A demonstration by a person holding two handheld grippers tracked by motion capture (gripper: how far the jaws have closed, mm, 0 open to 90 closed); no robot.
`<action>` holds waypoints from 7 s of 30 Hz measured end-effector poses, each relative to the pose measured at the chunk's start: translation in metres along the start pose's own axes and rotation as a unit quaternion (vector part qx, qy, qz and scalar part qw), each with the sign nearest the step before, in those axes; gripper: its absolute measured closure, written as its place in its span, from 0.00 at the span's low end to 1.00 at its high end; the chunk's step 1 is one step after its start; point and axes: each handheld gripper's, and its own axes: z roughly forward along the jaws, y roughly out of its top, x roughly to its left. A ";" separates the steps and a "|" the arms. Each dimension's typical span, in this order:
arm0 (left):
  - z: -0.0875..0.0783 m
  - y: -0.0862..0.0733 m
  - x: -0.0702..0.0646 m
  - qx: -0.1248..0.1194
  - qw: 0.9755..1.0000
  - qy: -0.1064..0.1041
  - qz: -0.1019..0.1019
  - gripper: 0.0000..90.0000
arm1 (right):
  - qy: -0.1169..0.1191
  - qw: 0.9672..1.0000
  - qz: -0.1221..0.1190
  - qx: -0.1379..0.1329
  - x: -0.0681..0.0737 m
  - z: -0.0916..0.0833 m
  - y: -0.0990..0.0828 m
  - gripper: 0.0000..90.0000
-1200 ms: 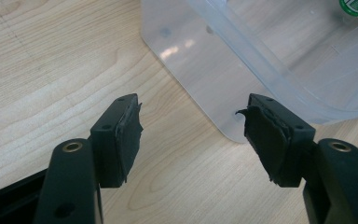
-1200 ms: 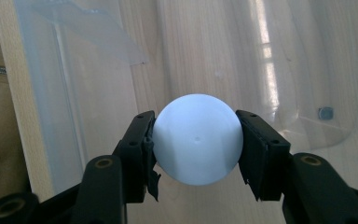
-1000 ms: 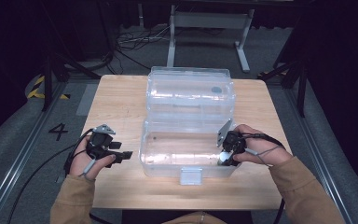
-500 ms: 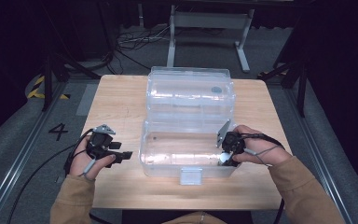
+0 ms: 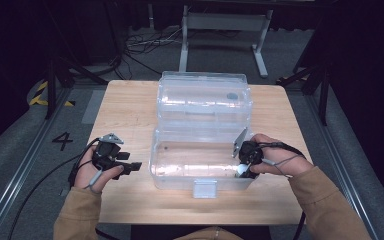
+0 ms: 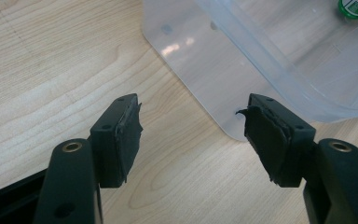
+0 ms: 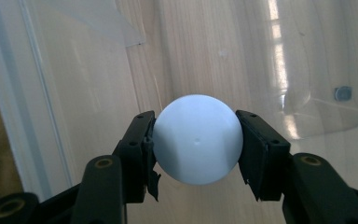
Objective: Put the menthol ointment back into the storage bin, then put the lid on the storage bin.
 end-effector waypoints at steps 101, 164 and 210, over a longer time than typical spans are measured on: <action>-0.004 -0.004 0.000 -0.017 1.000 -0.009 -0.005 0.40 | -0.102 0.950 0.142 -0.258 -0.080 -0.110 0.025 0.74; 0.027 0.015 -0.065 -0.015 0.979 -0.155 0.130 0.85 | -0.096 0.941 0.136 -0.296 -0.061 -0.110 0.016 0.86; 0.027 0.015 -0.065 -0.012 0.980 -0.153 0.124 0.85 | -0.085 0.946 0.098 -0.298 -0.025 -0.113 0.005 0.88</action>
